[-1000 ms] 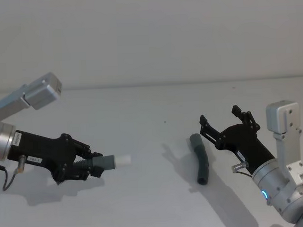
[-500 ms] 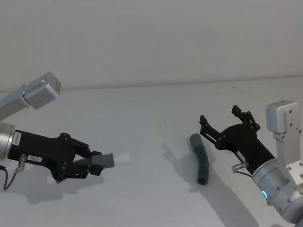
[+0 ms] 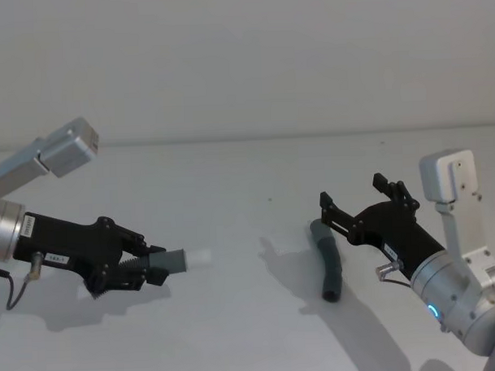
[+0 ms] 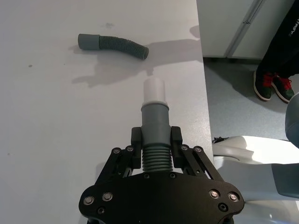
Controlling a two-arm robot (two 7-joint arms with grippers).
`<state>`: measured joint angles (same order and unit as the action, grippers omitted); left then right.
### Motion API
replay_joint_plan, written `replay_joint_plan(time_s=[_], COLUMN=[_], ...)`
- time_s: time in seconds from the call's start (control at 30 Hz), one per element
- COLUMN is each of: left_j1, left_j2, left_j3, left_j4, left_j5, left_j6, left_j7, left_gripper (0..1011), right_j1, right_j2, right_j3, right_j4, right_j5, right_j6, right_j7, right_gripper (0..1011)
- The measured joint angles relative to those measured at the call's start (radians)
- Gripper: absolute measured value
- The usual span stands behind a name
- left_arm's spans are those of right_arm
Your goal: Use both hands to pick up one end of the pipe from the table, align the ends, and insert them.
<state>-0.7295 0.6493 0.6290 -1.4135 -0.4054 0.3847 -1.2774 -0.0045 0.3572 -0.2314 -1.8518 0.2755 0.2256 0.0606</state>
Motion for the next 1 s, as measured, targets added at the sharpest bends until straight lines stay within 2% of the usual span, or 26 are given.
replay_joint_plan(time_s=[0.07, 0.27, 0.37, 0.63, 1.0], left_j1=[0.0, 0.0, 0.0, 0.0, 0.0], left_j2=[0.0, -0.001, 0.0, 0.0, 0.0], left_j3=[0.0, 0.0, 0.0, 0.0, 0.0], left_j4=[0.0, 0.001, 0.001, 0.002, 0.002], left_j5=[0.0, -0.001, -0.001, -0.001, -0.001], left_j6=[0.0, -0.001, -0.001, -0.002, -0.002], left_j7=[0.0, 0.001, 0.001, 0.002, 0.002], left_gripper=[323, 323, 323, 323, 323], right_j1=[0.0, 0.001, 0.001, -0.003, 0.009], right_j2=[0.0, -0.009, -0.023, -0.058, -0.087], right_j3=[0.0, 0.003, 0.005, 0.006, -0.009], right_j4=[-0.013, -0.057, -0.078, -0.105, -0.106], right_j5=[0.0, 0.002, 0.006, 0.014, 0.014], right_j6=[0.025, 0.149, 0.217, 0.341, 0.437], right_j7=[-0.004, -0.031, -0.053, -0.095, -0.113], right_gripper=[1002, 1002, 1002, 1002, 1002])
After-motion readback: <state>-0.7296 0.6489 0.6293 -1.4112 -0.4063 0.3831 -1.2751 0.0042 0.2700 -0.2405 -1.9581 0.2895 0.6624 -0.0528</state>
